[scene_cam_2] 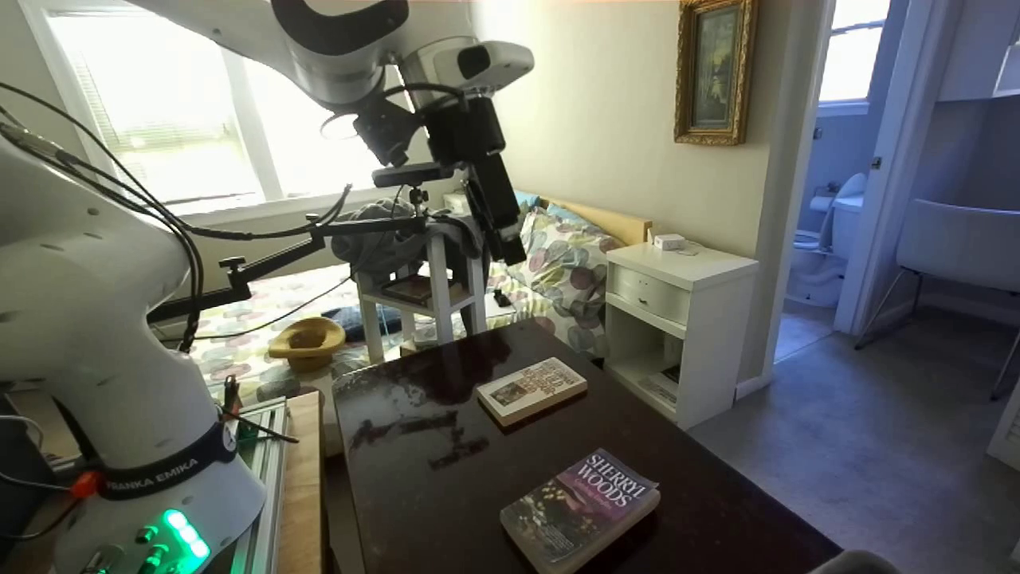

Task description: Open the book on the right

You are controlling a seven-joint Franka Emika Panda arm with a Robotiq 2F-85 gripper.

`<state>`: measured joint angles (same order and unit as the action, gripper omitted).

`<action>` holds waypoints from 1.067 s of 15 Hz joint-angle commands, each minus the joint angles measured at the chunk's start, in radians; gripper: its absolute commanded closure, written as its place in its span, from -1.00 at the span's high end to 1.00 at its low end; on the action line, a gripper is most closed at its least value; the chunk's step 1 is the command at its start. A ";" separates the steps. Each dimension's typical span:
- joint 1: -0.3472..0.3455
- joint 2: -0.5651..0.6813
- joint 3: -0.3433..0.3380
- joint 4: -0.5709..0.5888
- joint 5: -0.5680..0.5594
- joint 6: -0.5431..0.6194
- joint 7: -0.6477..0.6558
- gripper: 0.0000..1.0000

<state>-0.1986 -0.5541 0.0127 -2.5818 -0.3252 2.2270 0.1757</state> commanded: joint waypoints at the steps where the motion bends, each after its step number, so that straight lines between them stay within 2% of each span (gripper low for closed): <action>1: -0.017 0.105 -0.074 0.040 0.043 0.063 -0.020 1.00; 4: -0.006 0.166 -0.159 0.052 0.130 0.070 -0.105 1.00; 7: -0.026 0.224 -0.202 0.060 0.142 0.078 -0.139 1.00; 9: -0.021 0.251 -0.239 0.052 0.144 0.127 -0.216 1.00; 10: -0.043 0.270 -0.225 0.056 0.090 0.142 -0.182 1.00; 11: -0.037 0.227 -0.216 0.036 0.110 0.109 -0.163 1.00; 15: -0.040 0.237 -0.214 0.036 0.109 0.116 -0.165 1.00; 16: -0.021 0.241 -0.239 0.027 0.153 0.163 -0.229 1.00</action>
<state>-0.2304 -0.3177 -0.2096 -2.5466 -0.2205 2.3439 0.0143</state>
